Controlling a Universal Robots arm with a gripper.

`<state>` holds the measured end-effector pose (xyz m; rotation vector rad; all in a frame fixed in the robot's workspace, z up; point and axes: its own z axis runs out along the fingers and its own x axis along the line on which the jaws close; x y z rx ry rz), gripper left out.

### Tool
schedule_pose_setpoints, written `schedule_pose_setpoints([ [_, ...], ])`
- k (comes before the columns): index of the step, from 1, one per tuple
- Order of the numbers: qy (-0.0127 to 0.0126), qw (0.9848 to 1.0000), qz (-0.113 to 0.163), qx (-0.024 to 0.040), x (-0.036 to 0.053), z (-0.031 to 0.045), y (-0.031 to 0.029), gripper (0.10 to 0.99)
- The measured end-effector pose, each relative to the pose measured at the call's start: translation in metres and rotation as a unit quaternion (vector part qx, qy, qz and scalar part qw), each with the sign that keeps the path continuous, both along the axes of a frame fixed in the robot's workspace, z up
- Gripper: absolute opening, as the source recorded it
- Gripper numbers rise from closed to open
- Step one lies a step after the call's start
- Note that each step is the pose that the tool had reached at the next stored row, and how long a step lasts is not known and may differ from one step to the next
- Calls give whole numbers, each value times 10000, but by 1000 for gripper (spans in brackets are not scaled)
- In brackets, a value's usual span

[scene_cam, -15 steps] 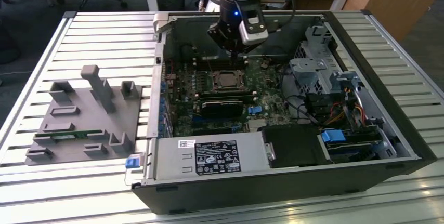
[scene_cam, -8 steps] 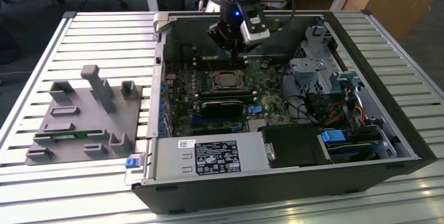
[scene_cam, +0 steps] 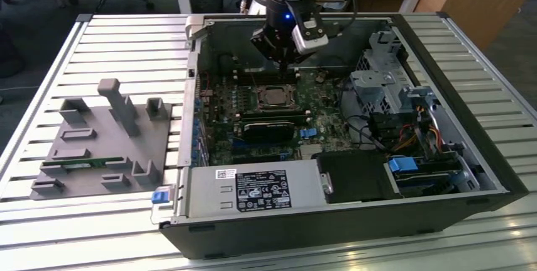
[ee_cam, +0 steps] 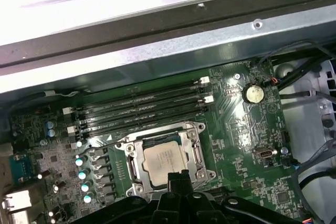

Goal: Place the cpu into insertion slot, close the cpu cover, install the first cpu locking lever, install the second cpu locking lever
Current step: 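Install the first cpu locking lever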

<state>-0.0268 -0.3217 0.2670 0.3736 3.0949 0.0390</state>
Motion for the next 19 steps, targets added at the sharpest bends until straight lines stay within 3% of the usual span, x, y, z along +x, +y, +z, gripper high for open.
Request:
schedule_pose_setpoints([
  [6,-10,9995,319,1,0,0,0,106],
  [10,-54,9989,468,-1,-2,-1,-1,106],
  [15,-131,9987,497,-4,-78,-1,-3,106],
  [19,-144,9985,529,5,-143,-7,-2,106],
])
